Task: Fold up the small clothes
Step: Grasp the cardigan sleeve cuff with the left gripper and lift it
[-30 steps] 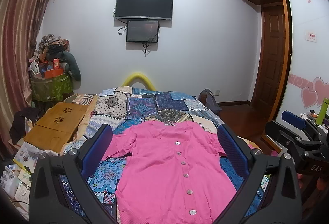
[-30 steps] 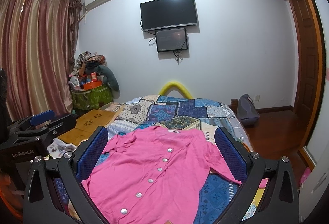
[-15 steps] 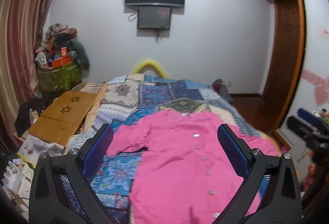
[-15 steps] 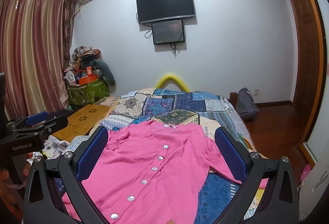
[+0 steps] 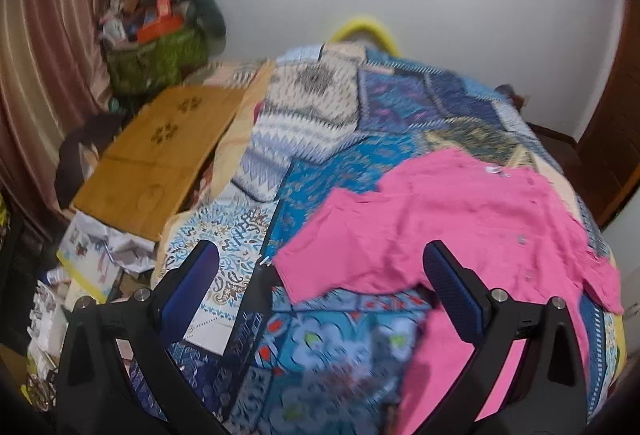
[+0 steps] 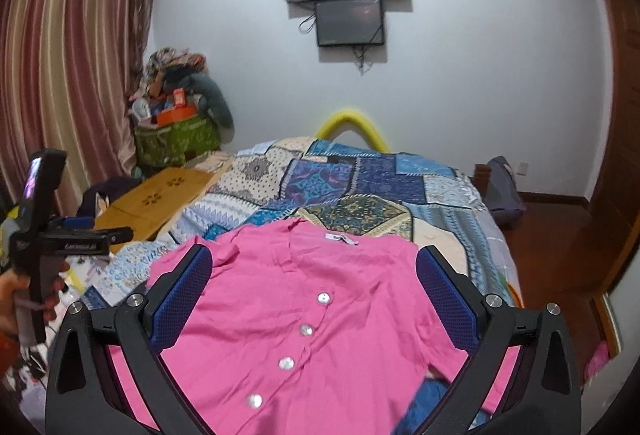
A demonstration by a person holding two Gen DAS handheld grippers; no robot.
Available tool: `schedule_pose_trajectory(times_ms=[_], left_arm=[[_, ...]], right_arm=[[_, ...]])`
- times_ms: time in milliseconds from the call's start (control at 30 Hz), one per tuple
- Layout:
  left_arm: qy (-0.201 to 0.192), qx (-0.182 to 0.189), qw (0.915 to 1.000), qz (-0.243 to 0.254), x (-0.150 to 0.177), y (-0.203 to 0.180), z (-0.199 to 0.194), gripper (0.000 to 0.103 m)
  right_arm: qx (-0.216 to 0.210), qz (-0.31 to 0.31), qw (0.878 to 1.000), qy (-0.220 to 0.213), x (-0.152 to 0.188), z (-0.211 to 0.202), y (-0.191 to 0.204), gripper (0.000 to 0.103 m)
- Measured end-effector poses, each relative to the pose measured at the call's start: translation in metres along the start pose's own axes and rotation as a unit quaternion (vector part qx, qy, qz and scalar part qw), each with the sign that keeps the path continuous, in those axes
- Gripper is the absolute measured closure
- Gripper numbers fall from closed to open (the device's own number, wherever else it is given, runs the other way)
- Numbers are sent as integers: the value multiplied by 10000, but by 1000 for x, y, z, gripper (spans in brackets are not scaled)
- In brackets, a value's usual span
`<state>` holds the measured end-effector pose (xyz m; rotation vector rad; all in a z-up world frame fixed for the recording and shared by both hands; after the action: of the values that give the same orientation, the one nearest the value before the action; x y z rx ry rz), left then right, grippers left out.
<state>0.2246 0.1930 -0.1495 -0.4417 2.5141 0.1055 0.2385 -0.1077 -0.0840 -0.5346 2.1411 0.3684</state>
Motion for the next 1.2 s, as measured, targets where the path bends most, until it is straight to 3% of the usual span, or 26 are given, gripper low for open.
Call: schedule_pose_trajectory(times_ms=[133, 267, 367, 500, 667, 800, 1000, 1200], left_arm=[[452, 125, 9988, -138, -11, 17, 49, 0], [783, 250, 9966, 80, -8, 19, 84, 0], [1083, 433, 9928, 285, 1, 13, 104, 14], [1310, 725, 9875, 490, 13, 2, 119, 25], [1369, 1066, 9825, 681, 17, -12, 127, 46], [1415, 1215, 9801, 673, 11, -12, 123, 96], [1350, 1198, 9812, 690, -5, -13, 93, 96], [811, 1456, 9811, 981, -37, -52, 22, 96]], right_arm=[[-161, -140, 9993, 317, -6, 36, 3, 11], [-291, -292, 9963, 759, -3, 74, 6, 20], [-348, -368, 9930, 1067, 2, 97, 9, 32], [-530, -365, 9883, 1384, 11, 118, 9, 33], [-621, -395, 9850, 1564, 16, 130, 10, 33], [-592, -445, 9839, 1625, 19, 132, 10, 33], [-600, -439, 9852, 1547, 18, 121, 6, 33], [-552, -455, 9881, 1362, 12, 102, -3, 33]])
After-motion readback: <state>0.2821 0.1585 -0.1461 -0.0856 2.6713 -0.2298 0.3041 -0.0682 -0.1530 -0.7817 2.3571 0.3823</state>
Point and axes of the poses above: each gripper's, at about its wrist camera, not at the fingertips, and z roughly the way its jaws point, y to its left, x to its underside, the point moved 2 cm from there along z, roughly the way its jaws point, and after that the axes turned 9 degrees about y, right-handed, at the moved point
